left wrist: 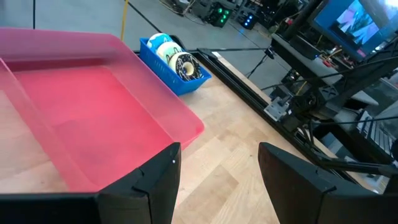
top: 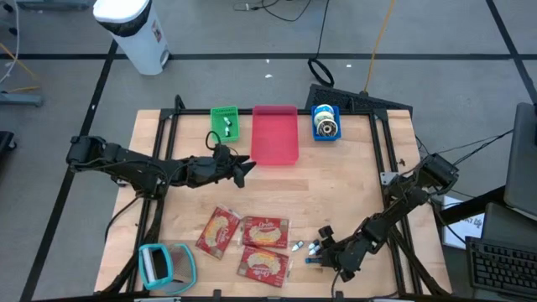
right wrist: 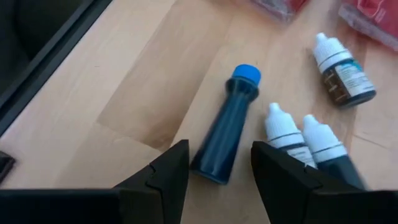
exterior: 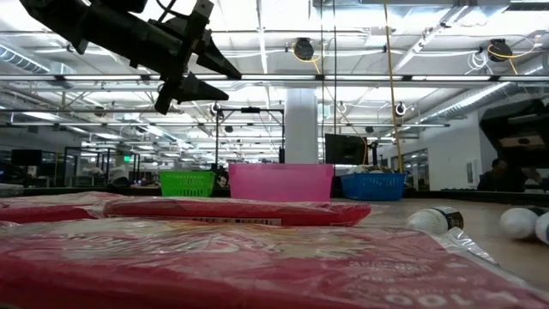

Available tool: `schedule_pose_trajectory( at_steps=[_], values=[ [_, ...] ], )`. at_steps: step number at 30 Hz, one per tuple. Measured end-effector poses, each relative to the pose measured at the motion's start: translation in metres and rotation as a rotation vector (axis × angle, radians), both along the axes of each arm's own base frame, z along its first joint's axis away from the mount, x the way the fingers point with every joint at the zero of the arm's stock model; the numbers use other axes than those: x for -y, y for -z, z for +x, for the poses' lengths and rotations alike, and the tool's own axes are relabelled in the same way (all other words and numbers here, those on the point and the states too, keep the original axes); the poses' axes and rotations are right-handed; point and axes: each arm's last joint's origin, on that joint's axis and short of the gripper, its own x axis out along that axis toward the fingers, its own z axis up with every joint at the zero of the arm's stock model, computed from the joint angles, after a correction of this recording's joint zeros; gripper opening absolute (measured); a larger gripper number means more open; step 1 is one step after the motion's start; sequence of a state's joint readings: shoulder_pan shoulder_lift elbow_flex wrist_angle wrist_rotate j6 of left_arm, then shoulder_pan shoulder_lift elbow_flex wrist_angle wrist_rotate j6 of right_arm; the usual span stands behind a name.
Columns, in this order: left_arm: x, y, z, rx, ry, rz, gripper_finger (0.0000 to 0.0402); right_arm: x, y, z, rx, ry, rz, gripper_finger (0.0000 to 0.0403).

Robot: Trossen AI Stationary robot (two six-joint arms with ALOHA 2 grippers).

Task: Pick & Place Food Item
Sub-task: Put the blue food coloring bottle into the green bin

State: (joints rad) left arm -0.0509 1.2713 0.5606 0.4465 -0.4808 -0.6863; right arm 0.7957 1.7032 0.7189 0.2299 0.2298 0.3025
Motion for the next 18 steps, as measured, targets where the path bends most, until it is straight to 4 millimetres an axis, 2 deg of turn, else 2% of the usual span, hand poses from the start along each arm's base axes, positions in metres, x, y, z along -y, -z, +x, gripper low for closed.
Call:
schedule_pose_trajectory(
  at_steps=[5, 11, 15, 18],
  values=[
    [0.000, 0.000, 0.000, 0.000, 0.000, 0.000, 0.0214, 0.005, 0.004, 0.006, -0.011, 0.023, -0.006, 0.0142],
    [0.003, 0.000, 0.000, 0.002, 0.010, -0.004, 0.0214, 0.009, 0.004, 0.009, -0.009, 0.036, -0.015, 0.0078],
    [0.006, 0.000, 0.000, 0.007, 0.024, -0.008, 0.0214, 0.013, -0.009, 0.008, 0.036, 0.003, -0.038, 0.0040],
    [0.008, -0.001, 0.000, 0.018, 0.031, -0.010, 0.0214, 0.015, -0.031, 0.008, 0.128, -0.007, -0.026, 0.0037]
  ],
)
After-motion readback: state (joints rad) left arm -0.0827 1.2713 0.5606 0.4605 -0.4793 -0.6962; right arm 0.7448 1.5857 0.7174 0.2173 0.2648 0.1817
